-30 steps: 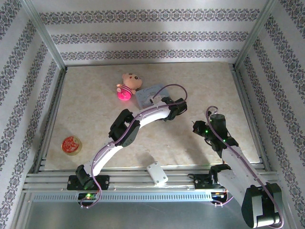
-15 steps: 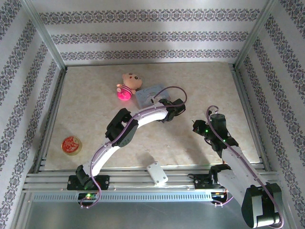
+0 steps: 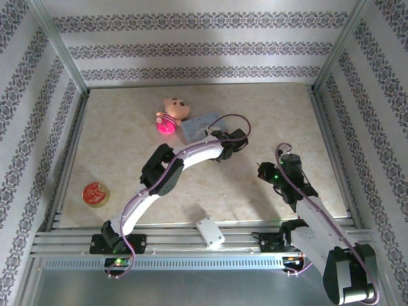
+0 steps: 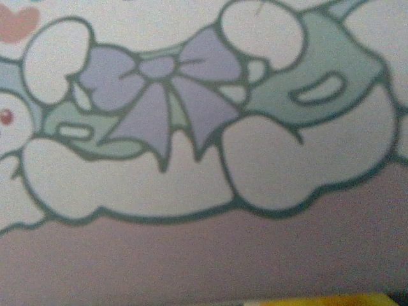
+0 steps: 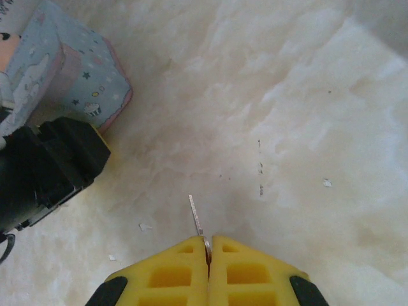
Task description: Unlock the padlock with the key
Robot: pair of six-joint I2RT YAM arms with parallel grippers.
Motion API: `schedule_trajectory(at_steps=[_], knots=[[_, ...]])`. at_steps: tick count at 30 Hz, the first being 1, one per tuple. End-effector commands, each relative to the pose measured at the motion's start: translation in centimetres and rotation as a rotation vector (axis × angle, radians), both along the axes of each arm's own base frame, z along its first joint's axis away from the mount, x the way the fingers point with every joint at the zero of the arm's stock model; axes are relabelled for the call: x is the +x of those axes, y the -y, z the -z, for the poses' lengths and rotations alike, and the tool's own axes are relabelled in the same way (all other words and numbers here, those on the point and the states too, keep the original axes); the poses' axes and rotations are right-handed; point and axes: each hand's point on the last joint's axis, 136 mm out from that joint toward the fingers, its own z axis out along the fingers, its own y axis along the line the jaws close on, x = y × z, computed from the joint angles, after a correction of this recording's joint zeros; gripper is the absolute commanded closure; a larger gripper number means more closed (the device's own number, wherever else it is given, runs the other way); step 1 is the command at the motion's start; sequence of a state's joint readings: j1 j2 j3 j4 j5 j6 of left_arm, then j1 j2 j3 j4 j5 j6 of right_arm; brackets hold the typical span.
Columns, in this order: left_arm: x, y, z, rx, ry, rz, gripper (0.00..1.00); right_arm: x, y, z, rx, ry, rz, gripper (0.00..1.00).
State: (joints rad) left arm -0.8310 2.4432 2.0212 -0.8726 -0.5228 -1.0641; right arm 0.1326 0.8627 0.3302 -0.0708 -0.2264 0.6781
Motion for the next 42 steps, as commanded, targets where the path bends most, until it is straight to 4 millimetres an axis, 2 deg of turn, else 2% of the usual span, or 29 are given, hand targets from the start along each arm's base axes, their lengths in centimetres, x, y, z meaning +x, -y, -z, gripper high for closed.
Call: schedule_trajectory(at_steps=[1,5,9,19,27,32,37,42], knots=[[0.7,0.6,-1.1,-0.046,0.012,0.027,0.61,0.0,0.0,0.1,0.016,0.005,0.002,1.0],[0.6,0.9,-1.4,-0.064,0.001,0.038,0.69,-0.2,-0.3,0.6,0.029,0.0,-0.012,1.0],[0.0,1.0,-1.7,-0.094,-0.026,0.024,0.7,-0.3,-1.1,1.2,0.054,0.009,-0.048,1.0],[-3.7,1.8,-2.4,-0.268,-0.197,-0.061,0.71,-0.9,-4.0,1.1,0.07,0.129,-0.192,1.0],[-6.1,4.1,-2.4,-0.455,-0.375,-0.091,0.72,-1.1,-5.8,1.3,0.083,0.184,-0.244,1.0],[-6.5,3.7,-2.7,-0.492,-0.391,-0.143,0.74,-1.0,-6.5,1.2,0.113,0.221,-0.249,1.0],[-6.8,3.4,-2.0,-0.57,-0.4,-0.21,0.75,-0.8,-7.8,0.9,0.091,0.263,-0.285,1.0],[-6.2,3.0,-2.6,-0.597,-0.361,-0.228,0.76,-0.1,-8.5,1.2,0.119,0.277,-0.294,1.0]])
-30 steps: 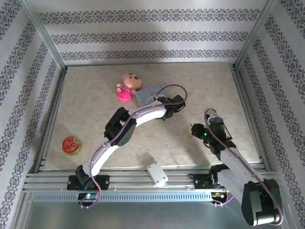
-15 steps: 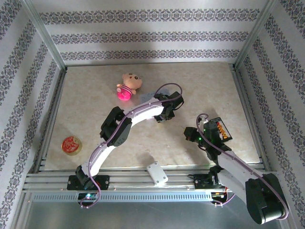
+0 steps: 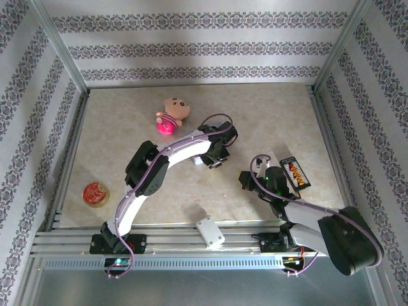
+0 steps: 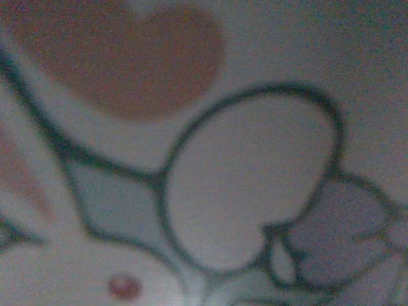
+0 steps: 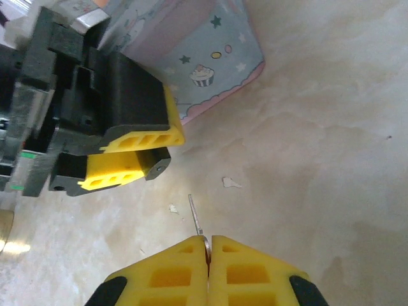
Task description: Unlock the padlock with the key
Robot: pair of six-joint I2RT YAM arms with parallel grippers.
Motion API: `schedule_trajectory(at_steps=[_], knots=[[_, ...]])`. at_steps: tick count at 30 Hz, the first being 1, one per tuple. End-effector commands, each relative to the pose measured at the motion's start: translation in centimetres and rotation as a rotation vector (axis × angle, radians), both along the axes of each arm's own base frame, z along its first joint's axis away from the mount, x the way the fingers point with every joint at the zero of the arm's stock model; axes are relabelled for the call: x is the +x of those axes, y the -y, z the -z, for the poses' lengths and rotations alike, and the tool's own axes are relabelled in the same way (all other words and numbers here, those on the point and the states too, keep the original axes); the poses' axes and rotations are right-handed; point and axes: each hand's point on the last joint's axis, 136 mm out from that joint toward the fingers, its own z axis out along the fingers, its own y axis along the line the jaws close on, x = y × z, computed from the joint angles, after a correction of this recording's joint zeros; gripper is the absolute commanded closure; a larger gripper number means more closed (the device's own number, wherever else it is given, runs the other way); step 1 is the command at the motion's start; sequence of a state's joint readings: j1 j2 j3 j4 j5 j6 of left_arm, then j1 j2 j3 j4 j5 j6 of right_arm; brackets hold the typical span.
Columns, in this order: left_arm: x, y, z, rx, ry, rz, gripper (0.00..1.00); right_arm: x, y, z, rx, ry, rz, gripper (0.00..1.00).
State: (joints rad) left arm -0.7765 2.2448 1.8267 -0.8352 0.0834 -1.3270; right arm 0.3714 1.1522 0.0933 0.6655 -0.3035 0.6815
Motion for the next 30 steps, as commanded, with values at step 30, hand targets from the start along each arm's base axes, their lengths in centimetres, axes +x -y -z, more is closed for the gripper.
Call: schedule_trajectory(at_steps=[30], knots=[[1.7,-2.1,-2.9,-0.092,0.053,-0.156,0.77,3.0,-6.3,-0.4,0.154,0.129,-0.114,1.0]])
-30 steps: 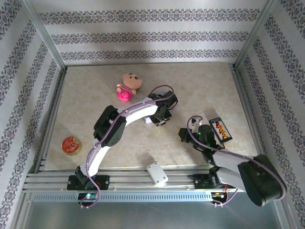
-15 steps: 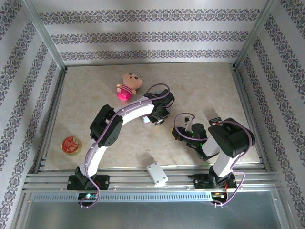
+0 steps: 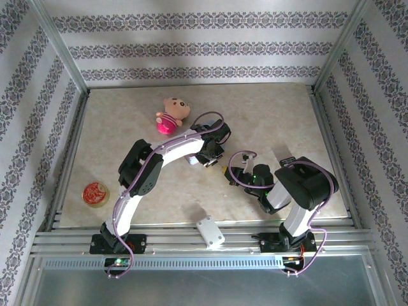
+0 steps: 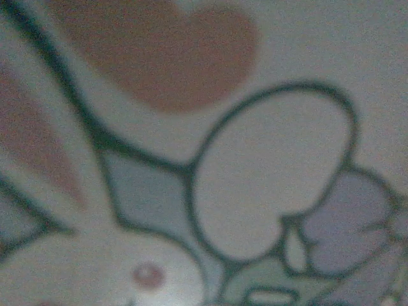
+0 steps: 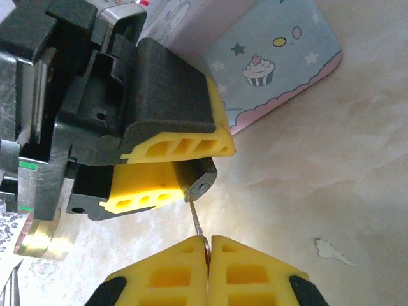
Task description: Unlock the padlock with the key
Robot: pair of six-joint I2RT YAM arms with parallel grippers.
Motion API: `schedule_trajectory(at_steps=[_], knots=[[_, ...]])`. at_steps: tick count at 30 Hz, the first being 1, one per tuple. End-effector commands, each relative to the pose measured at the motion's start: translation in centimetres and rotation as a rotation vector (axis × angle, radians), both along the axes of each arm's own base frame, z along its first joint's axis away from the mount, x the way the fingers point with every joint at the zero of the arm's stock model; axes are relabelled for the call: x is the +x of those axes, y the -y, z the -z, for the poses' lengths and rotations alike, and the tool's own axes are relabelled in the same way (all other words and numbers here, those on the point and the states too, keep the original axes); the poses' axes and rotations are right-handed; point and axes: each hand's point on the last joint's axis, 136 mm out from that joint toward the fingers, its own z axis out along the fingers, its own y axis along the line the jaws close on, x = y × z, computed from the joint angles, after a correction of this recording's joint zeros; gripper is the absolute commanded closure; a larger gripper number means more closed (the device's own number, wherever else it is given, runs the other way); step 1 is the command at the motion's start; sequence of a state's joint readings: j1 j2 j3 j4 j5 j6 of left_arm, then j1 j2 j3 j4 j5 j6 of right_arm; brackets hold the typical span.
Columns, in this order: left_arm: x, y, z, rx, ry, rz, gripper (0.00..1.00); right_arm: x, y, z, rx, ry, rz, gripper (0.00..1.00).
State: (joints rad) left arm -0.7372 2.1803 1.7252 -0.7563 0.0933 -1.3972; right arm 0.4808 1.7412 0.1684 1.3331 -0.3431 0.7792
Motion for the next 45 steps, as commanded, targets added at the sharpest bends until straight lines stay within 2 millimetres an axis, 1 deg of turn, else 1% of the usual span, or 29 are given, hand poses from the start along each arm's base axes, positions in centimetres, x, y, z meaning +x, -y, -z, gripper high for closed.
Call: schedule_trajectory(at_steps=[1,16,26,45], knots=[[0.9,-0.4,-2.6,-0.044,0.043,-0.054,0.77,0.6,-0.7,-1.2,0.014,0.06,0.0,1.0],[0.6,-0.5,-2.7,-0.103,0.025,-0.125,0.78,1.0,-0.9,-0.5,-0.007,0.052,0.034,1.0],[0.3,-0.2,-2.1,-0.124,-0.003,-0.141,0.77,1.7,-1.2,-1.4,0.006,0.077,0.046,1.0],[0.3,0.3,-1.8,-0.153,-0.014,-0.148,0.78,1.6,-1.6,-0.9,0.001,0.066,0.037,1.0]])
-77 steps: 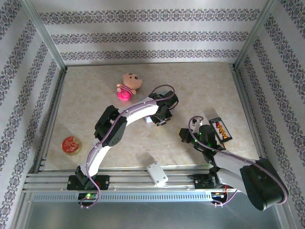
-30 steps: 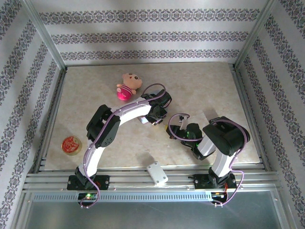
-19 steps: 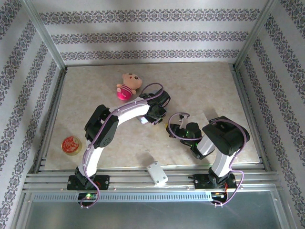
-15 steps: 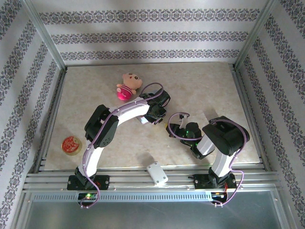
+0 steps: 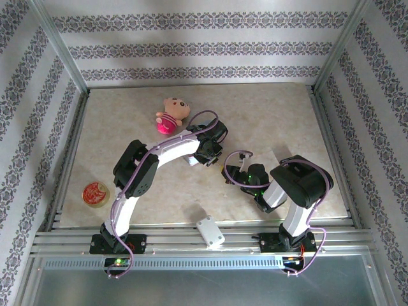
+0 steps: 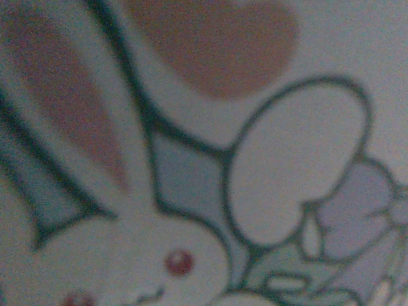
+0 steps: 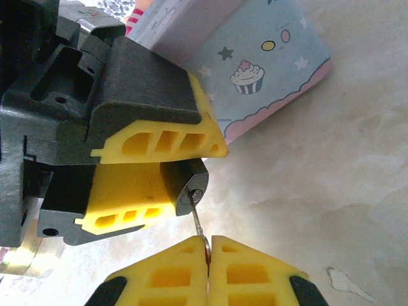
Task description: Unlock the padlock with the key
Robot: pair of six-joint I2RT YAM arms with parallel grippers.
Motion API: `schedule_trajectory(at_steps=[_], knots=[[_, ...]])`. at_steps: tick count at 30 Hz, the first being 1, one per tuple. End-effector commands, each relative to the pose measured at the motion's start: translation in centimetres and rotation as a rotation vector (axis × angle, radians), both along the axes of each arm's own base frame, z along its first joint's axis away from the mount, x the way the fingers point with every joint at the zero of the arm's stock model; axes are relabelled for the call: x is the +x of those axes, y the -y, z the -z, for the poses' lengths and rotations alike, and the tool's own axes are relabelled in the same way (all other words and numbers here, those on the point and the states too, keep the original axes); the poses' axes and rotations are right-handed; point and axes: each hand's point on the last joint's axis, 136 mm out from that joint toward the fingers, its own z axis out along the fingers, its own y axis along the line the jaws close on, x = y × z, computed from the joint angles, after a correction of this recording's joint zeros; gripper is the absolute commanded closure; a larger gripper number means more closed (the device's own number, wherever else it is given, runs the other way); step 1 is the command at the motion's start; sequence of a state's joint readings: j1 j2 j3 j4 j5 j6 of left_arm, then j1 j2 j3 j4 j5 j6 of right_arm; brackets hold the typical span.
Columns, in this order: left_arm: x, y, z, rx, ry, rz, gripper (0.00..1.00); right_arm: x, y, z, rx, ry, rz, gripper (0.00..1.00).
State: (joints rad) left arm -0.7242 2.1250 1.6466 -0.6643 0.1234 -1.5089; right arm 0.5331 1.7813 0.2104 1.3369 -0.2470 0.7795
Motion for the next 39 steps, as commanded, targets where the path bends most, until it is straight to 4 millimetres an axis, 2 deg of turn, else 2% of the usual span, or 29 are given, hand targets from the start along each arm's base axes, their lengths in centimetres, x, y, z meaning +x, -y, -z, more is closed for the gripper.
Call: schedule_trajectory(at_steps=[1,17,28,36,39], knots=[[0.1,0.2,-1.1,-0.065,-0.018,-0.036,0.78,0.6,-0.7,-1.0,0.023,0.045,-0.003,1.0],[-0.2,0.4,-0.8,-0.078,-0.03,-0.03,0.78,1.5,-1.1,-2.1,0.03,0.083,0.02,1.0],[-0.6,0.9,-0.5,-0.097,-0.048,-0.013,0.78,1.6,-1.3,-2.6,-0.05,0.172,0.038,1.0],[-0.6,1.0,-0.5,-0.102,-0.048,-0.006,0.78,1.8,-0.2,-3.3,-0.096,0.223,0.098,1.0],[-0.6,1.1,-0.5,-0.105,-0.047,-0.004,0.78,1.8,-0.5,-3.7,-0.087,0.232,0.088,1.0]])
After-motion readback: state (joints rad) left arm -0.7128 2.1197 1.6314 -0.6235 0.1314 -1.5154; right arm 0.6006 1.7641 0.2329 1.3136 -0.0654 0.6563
